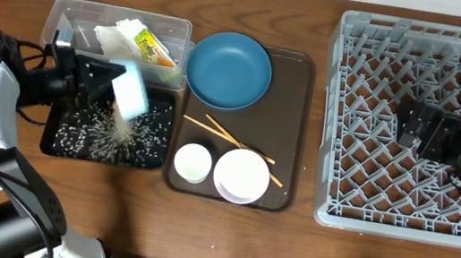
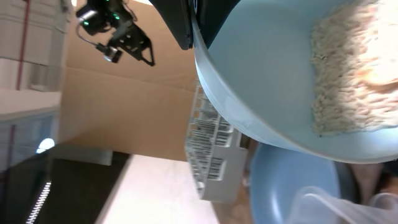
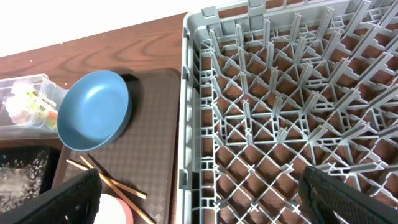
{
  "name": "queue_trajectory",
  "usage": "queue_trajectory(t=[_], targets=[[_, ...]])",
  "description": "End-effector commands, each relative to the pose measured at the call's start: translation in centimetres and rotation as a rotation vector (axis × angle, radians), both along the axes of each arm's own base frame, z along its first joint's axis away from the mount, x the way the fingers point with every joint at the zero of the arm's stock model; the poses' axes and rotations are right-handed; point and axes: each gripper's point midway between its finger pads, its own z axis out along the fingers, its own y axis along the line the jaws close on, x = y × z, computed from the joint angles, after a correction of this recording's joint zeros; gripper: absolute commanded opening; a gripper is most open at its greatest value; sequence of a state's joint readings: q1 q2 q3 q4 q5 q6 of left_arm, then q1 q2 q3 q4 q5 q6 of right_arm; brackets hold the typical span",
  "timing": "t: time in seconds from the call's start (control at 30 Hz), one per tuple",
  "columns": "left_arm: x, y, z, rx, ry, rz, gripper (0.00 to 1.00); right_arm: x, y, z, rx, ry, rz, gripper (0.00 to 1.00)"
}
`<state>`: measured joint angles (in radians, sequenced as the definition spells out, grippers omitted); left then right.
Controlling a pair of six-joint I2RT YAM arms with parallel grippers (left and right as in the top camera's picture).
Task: Sort waste into correct bins and load items into the dishwasher rack
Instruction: 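Tilt the rice bowl to pour the rice onto the black tray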
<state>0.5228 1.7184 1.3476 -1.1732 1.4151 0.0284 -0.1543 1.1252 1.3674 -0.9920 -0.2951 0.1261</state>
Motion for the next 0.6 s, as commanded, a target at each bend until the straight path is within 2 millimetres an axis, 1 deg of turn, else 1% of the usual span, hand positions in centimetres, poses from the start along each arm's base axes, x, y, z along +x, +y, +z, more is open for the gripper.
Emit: queue_trajectory(t=[0.0, 0.07, 0.17, 0.57], targets=[[-0.1, -0.1, 1.8, -0.054, -0.066, 0.006, 0.06, 0.0, -0.1, 0.3, 0.006, -0.002, -0.010, 0.99], [-0.1, -0.2, 2.1, -0.069, -0.075, 0.007, 0.06, -0.1, -0.1, 0.3, 0.006, -0.001, -0.010, 0.99], [0.0, -0.2, 3.1, -0.124, -0.100, 0.012, 0.06, 0.0, -0.1, 0.3, 0.006, -0.002, -0.010, 0.99], [0.0, -0.2, 3.1, -0.144, -0.066, 0.017, 0.06, -0.1, -0.1, 0.3, 0.006, -0.001, -0.010, 0.99]])
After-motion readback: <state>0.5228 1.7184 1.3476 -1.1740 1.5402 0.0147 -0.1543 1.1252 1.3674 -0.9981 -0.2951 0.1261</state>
